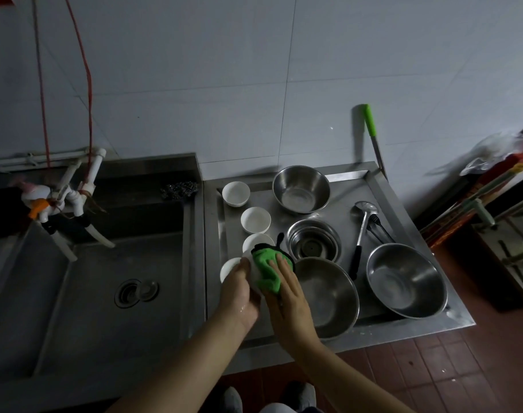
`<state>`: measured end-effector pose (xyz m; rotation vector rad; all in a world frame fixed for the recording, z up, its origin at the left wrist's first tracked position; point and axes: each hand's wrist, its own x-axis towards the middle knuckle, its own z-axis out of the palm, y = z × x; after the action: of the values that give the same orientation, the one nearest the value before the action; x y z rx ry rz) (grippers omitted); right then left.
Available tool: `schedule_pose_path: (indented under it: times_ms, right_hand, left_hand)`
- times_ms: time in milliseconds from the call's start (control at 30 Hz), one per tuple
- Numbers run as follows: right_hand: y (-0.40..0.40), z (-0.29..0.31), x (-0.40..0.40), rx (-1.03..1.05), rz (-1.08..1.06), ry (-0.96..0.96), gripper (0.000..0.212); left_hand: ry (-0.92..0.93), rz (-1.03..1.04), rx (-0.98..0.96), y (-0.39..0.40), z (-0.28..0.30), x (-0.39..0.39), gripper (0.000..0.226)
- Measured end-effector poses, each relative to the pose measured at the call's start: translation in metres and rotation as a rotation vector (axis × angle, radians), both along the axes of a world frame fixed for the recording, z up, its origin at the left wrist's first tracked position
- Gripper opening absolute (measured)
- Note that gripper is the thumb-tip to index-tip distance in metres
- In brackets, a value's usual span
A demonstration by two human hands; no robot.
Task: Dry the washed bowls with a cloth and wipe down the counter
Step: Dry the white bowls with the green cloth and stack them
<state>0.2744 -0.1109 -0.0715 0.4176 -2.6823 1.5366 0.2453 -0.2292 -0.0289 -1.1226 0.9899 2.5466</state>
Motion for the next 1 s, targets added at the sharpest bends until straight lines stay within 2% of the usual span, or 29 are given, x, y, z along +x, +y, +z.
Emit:
schedule_pose_path:
  times_ms: [67,233,400,467,567,767,900,967,1000]
  right_hand:
    - [0.011,-0.011,-0.005,-0.067,0.030,-0.019,0.053]
    - [0.011,0.013,-0.030,-0.673,-0.233,-0.585,0.043]
    - [0.020,0.031,-0.042,-1.084,-0.323,-0.897,0.039]
    - [0.026,0.035,-0.043,-1.186,-0.354,-1.009,0.041]
    - [0.033,0.033,-0.042,-1.221,-0.275,-1.090,0.045]
    - [0.036,0.034,-0.034,-1.113,-0.152,-1.168,0.050]
    - [0.039,0.042,-0.035,-1.049,-0.081,-1.111,0.040]
    - [0.040,0.046,-0.036,-1.058,-0.087,-1.023,0.032]
    - [0.040,0.047,-0.036,-0.991,-0.083,-0.943,0.028]
  left_hand:
    - [0.008,0.005,0.027,-0.005,0.001,0.001,0.038]
    - [0.043,-0.030,0.072,-0.013,-0.010,0.013,0.032]
    - [0.039,-0.072,0.122,-0.024,-0.012,0.010,0.036]
    - [-0.008,-0.103,0.095,-0.027,-0.012,0.006,0.035]
    - [-0.080,-0.109,-0.001,-0.028,-0.016,-0.003,0.031]
    - [-0.130,-0.116,-0.138,-0.017,-0.024,-0.009,0.033]
    - [-0.144,-0.167,-0.190,-0.013,-0.023,-0.012,0.031]
    - [-0.138,-0.295,-0.356,-0.015,-0.024,-0.014,0.032]
    - [-0.108,-0.367,-0.462,-0.017,-0.026,-0.015,0.030]
